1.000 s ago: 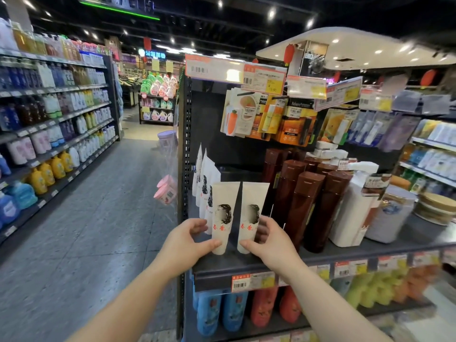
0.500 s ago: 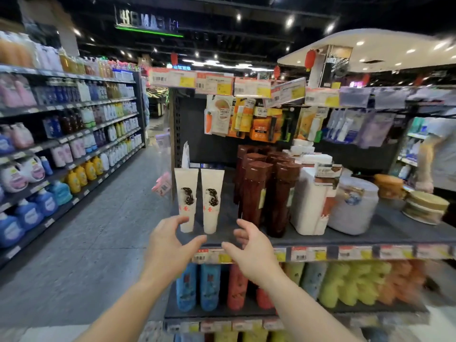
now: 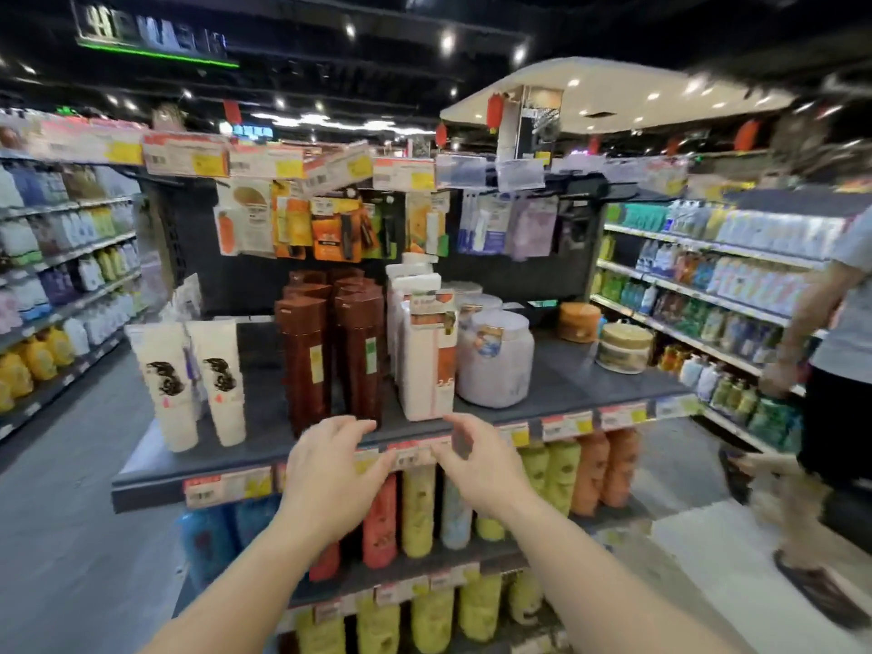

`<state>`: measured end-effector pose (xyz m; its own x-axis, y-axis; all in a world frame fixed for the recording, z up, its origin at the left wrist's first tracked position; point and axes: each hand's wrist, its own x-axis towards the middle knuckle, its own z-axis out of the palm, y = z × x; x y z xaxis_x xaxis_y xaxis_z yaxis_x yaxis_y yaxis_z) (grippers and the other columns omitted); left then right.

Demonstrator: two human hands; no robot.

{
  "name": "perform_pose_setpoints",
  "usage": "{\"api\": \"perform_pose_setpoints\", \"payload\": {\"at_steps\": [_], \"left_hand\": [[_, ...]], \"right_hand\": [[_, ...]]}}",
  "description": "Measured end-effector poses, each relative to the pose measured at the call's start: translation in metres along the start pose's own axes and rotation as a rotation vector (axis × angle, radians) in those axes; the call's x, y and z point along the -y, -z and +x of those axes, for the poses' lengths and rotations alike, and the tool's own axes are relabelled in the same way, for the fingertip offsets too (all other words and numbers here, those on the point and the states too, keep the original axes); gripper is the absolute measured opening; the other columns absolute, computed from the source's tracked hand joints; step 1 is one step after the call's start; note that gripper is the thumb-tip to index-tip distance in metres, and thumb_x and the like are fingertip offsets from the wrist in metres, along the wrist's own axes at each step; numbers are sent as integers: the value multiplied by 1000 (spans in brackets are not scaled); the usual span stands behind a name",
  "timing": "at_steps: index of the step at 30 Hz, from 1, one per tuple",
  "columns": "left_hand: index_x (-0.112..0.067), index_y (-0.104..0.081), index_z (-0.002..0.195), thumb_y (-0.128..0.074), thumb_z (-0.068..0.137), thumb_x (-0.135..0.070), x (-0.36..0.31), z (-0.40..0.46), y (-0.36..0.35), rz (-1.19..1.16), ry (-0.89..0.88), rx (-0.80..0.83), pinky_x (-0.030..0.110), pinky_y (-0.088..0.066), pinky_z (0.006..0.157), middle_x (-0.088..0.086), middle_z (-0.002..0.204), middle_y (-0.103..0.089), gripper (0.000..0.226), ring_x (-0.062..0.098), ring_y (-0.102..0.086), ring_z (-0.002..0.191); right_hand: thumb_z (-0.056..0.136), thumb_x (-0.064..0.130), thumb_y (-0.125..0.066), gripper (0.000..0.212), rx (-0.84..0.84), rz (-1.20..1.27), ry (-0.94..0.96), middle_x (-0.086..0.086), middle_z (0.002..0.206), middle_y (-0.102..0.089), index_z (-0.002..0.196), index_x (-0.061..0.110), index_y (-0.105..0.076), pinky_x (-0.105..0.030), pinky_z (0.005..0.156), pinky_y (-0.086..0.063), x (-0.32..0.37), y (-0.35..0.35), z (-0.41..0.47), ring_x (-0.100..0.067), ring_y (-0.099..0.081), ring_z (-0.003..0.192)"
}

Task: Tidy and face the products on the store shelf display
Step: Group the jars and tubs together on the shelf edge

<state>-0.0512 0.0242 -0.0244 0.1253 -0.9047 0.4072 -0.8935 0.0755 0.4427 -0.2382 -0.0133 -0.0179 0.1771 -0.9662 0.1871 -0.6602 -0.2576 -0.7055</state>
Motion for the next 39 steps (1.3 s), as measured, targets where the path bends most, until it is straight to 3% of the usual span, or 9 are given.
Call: {"api": "perform_pose_setpoints", "payload": {"at_steps": [4,11,15,19,25,28,36,39], "left_hand": [[-23,-59,128,-42,79,-60,-50,21,-32,21,-109,31,36,-31,109,2,132,-56,64,22,-46,127],[-21,-51,135,-53,90,-49,-140,80,-100,-125,-287,69,28,-22,109,0,137,-48,53,18,-36,130],[-24,-46,138,-53,91,-45,-184,130,-135,-208,-336,81,27,-21,110,-4,141,-43,52,15,-32,132],[-24,-44,140,-52,92,-42,-219,173,-161,-237,-412,62,26,-21,111,-5,142,-42,51,13,-30,133],[-25,-40,142,-53,93,-39,-247,215,-205,-238,-344,74,24,-19,112,-6,144,-40,53,11,-29,135],[-23,-42,141,-57,91,-39,-248,231,-220,-205,-301,55,24,-21,111,-5,143,-43,54,13,-32,134],[-23,-36,144,-62,86,-46,-277,271,-265,-136,5,-49,24,-19,113,-6,146,-38,67,12,-28,136],[-25,-35,144,-63,84,-48,-280,280,-265,-77,76,-119,24,-19,113,-7,147,-37,71,12,-27,137]], "right_hand": [[93,38,-56,49,-66,-27,-79,5,138,-52,140,27,-45,-24,97,-38,-42,37,4,-12,-47,127],[90,38,-60,47,-206,-127,-163,4,133,-56,135,26,-51,-19,86,-36,-114,110,43,-13,-51,120],[89,38,-63,47,-270,-158,-183,4,132,-57,132,22,-54,-26,100,-40,-145,152,82,-13,-52,122],[89,36,-64,45,-302,-180,-140,5,130,-59,131,23,-54,-28,99,-42,-164,188,128,-12,-53,119],[87,32,-69,47,-266,-133,-107,1,127,-61,130,20,-55,-21,90,-39,-199,221,199,-13,-55,116],[85,35,-69,50,-272,-146,-66,0,129,-59,131,21,-54,-25,94,-40,-213,235,233,-15,-54,119],[84,33,-70,56,1,-205,26,-7,134,-55,133,15,-50,-34,97,-44,-266,274,366,-24,-52,121],[78,40,-72,65,109,-211,30,-7,136,-54,136,19,-49,-37,99,-48,-277,267,406,-26,-55,120]]}}
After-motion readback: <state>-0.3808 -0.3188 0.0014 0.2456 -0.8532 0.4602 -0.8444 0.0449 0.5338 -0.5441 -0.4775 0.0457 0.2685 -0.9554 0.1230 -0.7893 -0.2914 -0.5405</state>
